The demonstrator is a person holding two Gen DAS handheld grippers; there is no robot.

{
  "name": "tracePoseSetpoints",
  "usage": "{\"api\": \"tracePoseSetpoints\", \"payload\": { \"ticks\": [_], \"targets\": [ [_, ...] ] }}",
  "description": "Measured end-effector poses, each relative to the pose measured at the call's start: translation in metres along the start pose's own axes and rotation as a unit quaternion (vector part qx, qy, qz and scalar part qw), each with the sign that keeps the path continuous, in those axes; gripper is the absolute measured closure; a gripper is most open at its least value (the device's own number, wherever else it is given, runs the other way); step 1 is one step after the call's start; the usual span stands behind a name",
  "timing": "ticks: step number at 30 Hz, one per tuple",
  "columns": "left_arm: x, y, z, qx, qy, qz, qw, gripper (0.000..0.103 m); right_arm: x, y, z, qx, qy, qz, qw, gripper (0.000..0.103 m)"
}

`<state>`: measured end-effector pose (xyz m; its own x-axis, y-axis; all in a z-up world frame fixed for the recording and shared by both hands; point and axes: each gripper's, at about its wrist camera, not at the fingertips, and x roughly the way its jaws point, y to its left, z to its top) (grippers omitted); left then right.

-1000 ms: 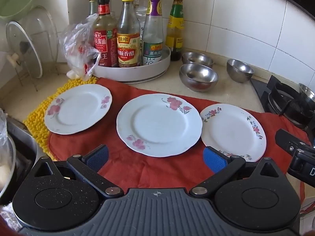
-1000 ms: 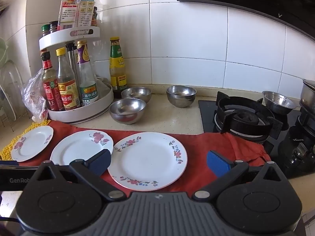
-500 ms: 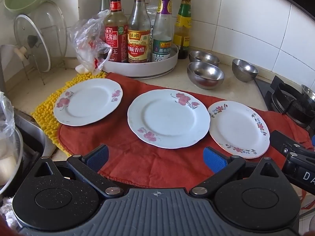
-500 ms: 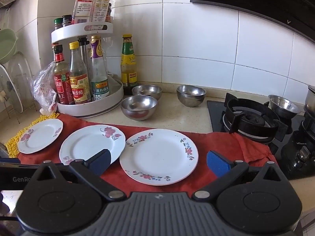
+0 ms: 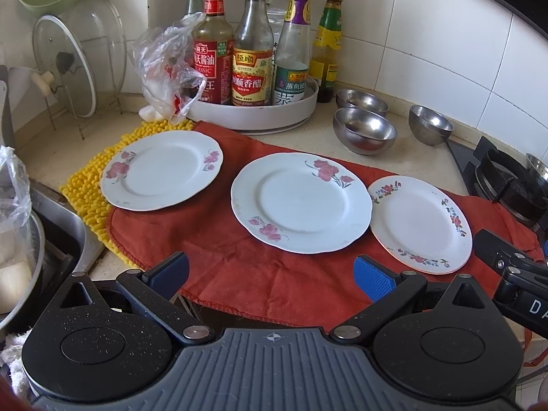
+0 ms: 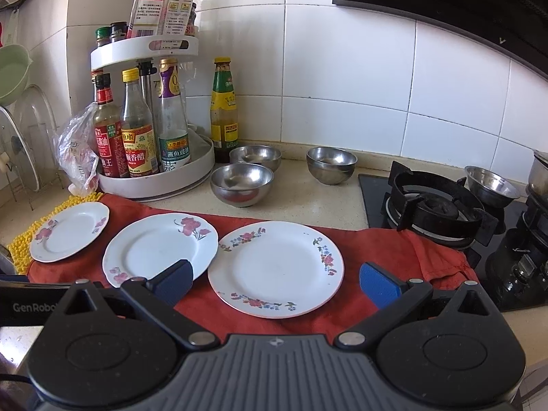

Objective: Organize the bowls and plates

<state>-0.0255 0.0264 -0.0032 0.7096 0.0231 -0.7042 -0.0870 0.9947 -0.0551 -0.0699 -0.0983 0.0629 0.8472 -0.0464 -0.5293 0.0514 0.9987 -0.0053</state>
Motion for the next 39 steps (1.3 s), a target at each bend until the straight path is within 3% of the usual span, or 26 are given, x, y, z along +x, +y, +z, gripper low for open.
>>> {"api": "tracePoseSetpoints", "payload": {
  "ticks": [26, 39],
  "targets": [
    [0.013, -0.014, 0.005, -0.005, 0.009, -0.002, 0.9999, 0.0, 0.027, -0.014, 0.003, -0.005, 0.026, 0.011, 1.0, 0.0],
    [0.05, -0.057, 0.006, 0.026, 0.054, -0.045, 0.9972, 0.0, 0.067, -0.059, 0.009, 0.004, 0.055, -0.011, 0.998, 0.0]
  ]
}}
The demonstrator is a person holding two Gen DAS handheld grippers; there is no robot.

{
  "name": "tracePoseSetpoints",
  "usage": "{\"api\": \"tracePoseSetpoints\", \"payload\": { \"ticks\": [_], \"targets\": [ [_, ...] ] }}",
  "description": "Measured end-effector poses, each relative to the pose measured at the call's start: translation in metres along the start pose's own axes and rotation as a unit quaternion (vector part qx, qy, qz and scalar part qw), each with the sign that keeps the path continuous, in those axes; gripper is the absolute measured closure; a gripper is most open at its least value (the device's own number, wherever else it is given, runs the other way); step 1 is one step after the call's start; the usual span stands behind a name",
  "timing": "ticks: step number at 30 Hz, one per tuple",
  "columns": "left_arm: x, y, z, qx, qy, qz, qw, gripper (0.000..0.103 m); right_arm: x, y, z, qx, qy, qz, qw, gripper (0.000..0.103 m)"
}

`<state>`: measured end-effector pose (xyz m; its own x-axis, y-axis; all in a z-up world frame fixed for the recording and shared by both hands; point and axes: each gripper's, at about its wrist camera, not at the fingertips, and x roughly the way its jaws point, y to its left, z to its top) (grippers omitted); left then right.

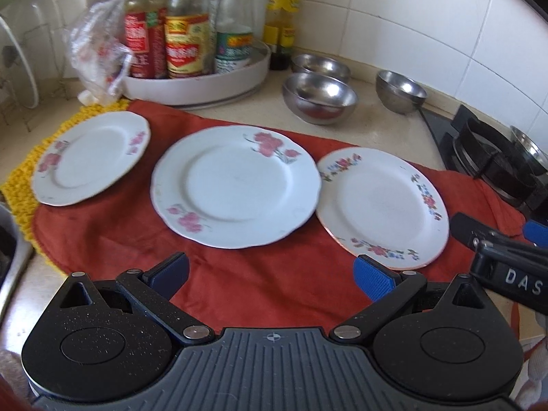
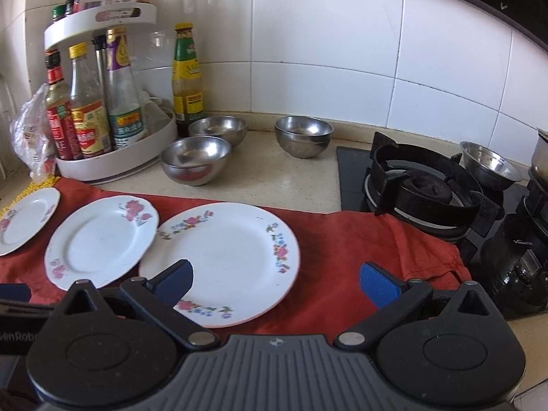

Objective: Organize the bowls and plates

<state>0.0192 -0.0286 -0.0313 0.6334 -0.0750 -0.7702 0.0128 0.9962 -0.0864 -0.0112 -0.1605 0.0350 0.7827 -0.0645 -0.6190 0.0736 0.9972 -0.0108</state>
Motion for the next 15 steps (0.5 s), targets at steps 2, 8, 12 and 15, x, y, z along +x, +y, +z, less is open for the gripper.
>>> {"api": "tracePoseSetpoints", "payload": {
  "ticks": [2, 8, 12, 15],
  "targets": [
    [0.008, -0.007, 0.0, 0.008, 0.01, -0.013, 0.9998, 0.0, 0.008, -0.007, 0.004, -0.006, 0.003, 0.005, 1.0, 0.0],
    [0.028, -0.021, 0.005, 0.015, 0.025, -0.044, 0.9986, 0.0, 0.036, -0.019, 0.015, -0.039, 0.015, 0.018, 0.999, 0.0],
    [0.041, -0.025, 0.011, 0.006, 0.037, -0.077, 0.9963, 0.001, 0.057, -0.024, 0.02, -0.053, 0.03, 0.051, 0.997, 0.001],
    [0.053, -0.033, 0.014, 0.009, 0.051, -0.092, 0.9944, 0.001, 0.072, -0.024, 0.025, -0.067, 0.039, 0.08, 0.994, 0.002]
  ]
}}
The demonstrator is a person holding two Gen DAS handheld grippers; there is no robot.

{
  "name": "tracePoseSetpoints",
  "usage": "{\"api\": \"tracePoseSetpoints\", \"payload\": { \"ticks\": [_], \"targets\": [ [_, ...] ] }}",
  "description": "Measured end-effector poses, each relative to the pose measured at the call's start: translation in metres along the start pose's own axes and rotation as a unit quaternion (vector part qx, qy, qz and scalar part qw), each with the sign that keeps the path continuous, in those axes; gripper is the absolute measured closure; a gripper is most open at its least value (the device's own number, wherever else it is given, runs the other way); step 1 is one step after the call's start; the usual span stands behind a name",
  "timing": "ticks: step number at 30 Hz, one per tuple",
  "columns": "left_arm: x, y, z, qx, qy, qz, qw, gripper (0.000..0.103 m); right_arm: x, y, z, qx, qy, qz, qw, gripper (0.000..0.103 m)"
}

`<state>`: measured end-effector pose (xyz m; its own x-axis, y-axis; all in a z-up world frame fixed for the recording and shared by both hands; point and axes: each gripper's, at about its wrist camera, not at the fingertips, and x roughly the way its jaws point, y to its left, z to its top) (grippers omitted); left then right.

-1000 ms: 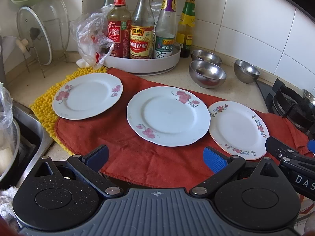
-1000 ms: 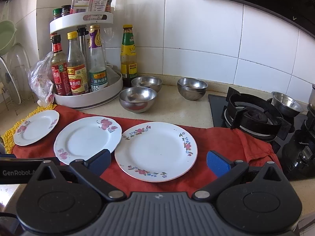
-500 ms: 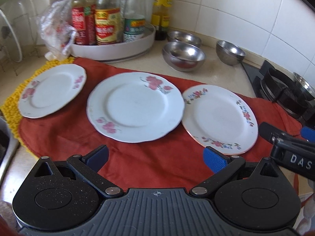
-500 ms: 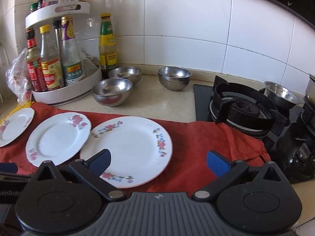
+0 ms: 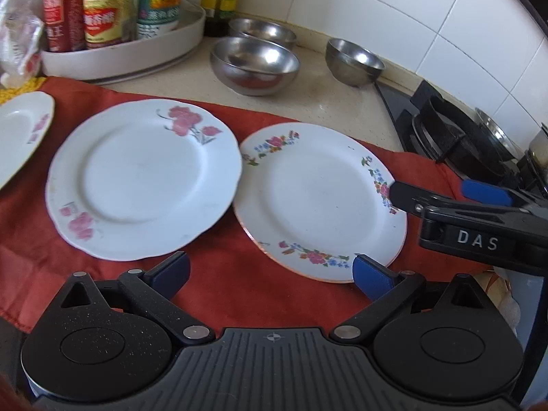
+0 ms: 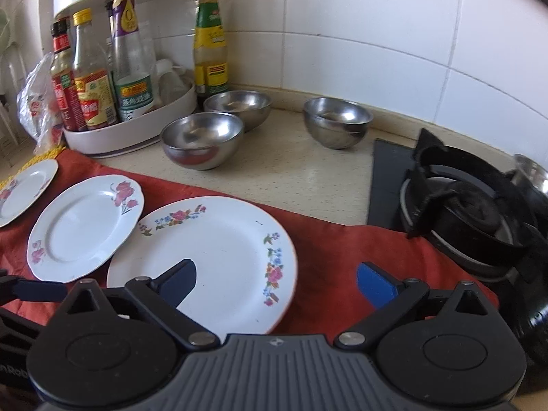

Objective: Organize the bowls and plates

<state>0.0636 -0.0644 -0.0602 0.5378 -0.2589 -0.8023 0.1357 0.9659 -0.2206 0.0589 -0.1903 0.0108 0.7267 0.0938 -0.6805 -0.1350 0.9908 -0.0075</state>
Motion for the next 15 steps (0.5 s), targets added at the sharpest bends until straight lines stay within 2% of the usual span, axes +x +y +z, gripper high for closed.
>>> {"api": "tracePoseSetpoints", "payload": {
  "ticks": [8, 15],
  "targets": [
    [0.026, -0.012, 0.014, 0.012, 0.017, -0.015, 0.9997, 0.001, 0.037, -0.009, 0.019, -0.043, 0.021, 0.08, 0.996, 0.002],
    [0.042, -0.016, 0.025, 0.009, 0.026, -0.022, 0.9994, 0.001, 0.072, -0.025, 0.025, -0.02, 0.076, 0.165, 0.983, 0.01]
  ]
}}
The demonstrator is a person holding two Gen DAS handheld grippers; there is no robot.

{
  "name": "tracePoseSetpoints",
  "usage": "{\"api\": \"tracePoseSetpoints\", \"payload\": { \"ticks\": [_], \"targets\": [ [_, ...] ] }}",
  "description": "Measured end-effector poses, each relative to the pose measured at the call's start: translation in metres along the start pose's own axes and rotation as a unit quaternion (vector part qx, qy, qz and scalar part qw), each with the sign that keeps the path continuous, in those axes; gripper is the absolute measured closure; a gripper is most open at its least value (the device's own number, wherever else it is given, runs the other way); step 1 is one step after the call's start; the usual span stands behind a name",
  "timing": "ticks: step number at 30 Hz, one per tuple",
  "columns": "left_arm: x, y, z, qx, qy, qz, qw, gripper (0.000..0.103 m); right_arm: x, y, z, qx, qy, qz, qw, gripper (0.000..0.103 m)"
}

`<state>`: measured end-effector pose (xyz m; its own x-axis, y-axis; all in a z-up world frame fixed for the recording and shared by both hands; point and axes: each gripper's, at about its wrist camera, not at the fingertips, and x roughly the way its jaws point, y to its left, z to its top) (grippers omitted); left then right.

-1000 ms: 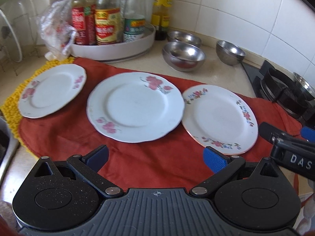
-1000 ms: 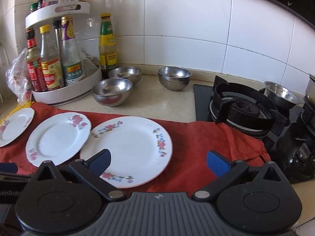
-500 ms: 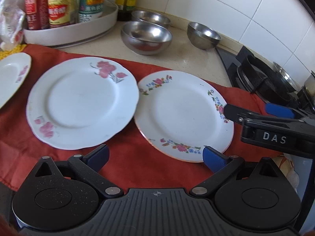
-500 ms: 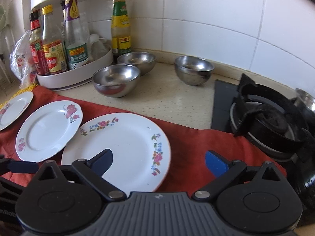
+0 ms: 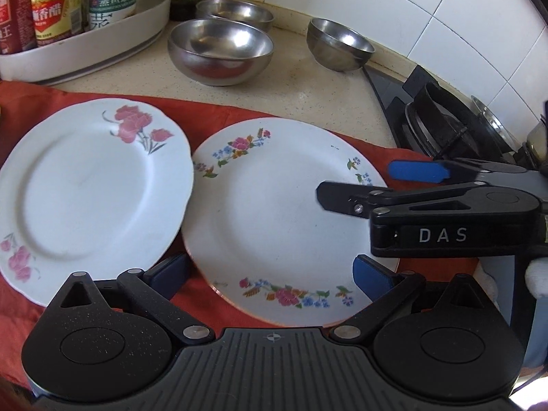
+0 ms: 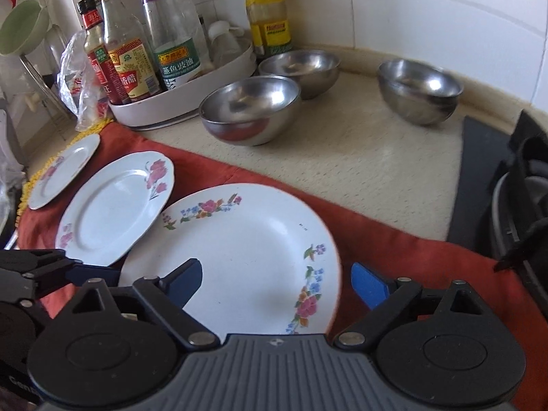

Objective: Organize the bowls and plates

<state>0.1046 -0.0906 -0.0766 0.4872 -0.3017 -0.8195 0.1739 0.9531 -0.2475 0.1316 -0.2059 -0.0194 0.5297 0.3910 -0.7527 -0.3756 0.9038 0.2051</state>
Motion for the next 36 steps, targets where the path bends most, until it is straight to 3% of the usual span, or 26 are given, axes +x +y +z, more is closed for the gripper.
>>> {"api": "tracePoseSetpoints", "payload": {
  "ticks": [4, 11, 18, 30, 36],
  "targets": [
    [0.004, -0.002, 0.005, -0.007, -0.002, 0.009, 0.9999, 0.0, 0.012, -0.011, 0.005, 0.022, 0.022, 0.036, 0.999, 0.014],
    [0.006, -0.005, 0.008, -0.01, 0.005, 0.018, 0.9998, 0.0, 0.007, -0.016, 0.007, 0.02, 0.042, 0.05, 0.998, 0.015],
    [0.004, -0.025, 0.013, 0.045, -0.007, -0.005, 0.9989, 0.001, -0.008, -0.034, 0.002, 0.054, 0.06, 0.03, 0.996, 0.015],
    [0.009, -0.03, 0.018, 0.071, 0.008, -0.015, 0.9974, 0.001, -0.038, -0.031, -0.01, 0.103, 0.054, 0.018, 0.993, 0.015],
    [0.01, -0.03, 0.017, 0.079, 0.014, -0.021, 0.9966, 0.001, -0.04, -0.031, -0.017, 0.131, 0.073, 0.013, 0.989, 0.015]
  ]
}}
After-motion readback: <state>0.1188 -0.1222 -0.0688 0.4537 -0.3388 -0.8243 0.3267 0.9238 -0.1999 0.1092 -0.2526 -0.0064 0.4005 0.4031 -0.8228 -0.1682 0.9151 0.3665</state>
